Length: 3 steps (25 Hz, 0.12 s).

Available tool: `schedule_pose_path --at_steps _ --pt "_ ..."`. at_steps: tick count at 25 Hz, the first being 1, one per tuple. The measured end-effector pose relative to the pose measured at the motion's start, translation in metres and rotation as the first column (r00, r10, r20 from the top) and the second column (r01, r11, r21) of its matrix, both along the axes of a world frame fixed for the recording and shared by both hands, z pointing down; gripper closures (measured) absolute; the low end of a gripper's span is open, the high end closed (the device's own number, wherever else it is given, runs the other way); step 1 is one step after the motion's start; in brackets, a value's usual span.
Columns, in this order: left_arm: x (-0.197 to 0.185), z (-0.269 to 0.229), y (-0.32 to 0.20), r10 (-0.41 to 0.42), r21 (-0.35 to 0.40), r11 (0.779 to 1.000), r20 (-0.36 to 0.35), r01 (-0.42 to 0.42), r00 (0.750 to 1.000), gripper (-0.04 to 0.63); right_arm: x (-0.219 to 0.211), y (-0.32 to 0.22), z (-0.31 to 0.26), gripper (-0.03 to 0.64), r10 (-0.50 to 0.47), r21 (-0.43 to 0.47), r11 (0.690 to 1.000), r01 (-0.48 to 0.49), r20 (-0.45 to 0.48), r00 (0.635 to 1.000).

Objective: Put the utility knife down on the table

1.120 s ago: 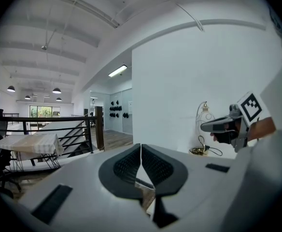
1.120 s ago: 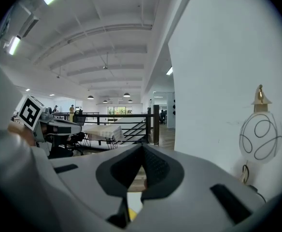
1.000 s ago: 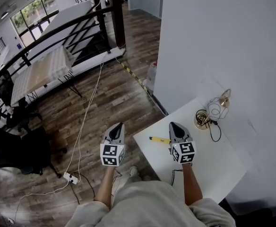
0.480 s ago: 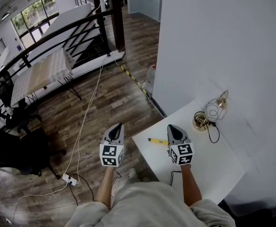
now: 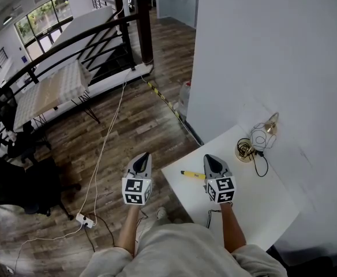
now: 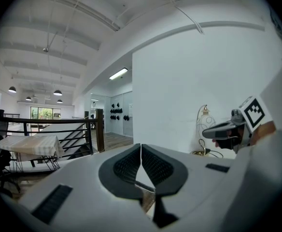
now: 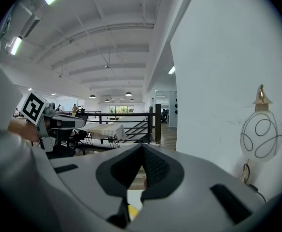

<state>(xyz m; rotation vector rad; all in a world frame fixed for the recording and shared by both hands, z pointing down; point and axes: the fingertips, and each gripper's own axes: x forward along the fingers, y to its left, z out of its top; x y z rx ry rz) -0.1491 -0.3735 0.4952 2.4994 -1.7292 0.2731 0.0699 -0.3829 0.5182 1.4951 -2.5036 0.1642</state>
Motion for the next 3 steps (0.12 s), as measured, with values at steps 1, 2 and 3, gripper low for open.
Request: schedule_pose_path --at_steps 1,2,3 --pt "-0.0014 -0.0008 0.0 0.0 0.0 1.0 0.0 0.0 1.0 0.586 -0.0012 0.0003 -0.0004 0.62 0.001 -0.001 1.0 -0.001 0.0 1.0" --pt "-0.0029 -0.0015 0.0 0.0 0.0 1.0 -0.001 0.0 1.0 0.586 -0.0026 0.0005 -0.0008 0.62 0.002 -0.002 1.0 -0.002 -0.001 1.0" --pt "-0.0045 -0.002 0.0001 -0.001 -0.001 1.0 -0.001 0.001 1.0 0.586 -0.0039 0.0007 -0.0012 0.62 0.003 -0.003 1.0 -0.003 -0.001 1.0"
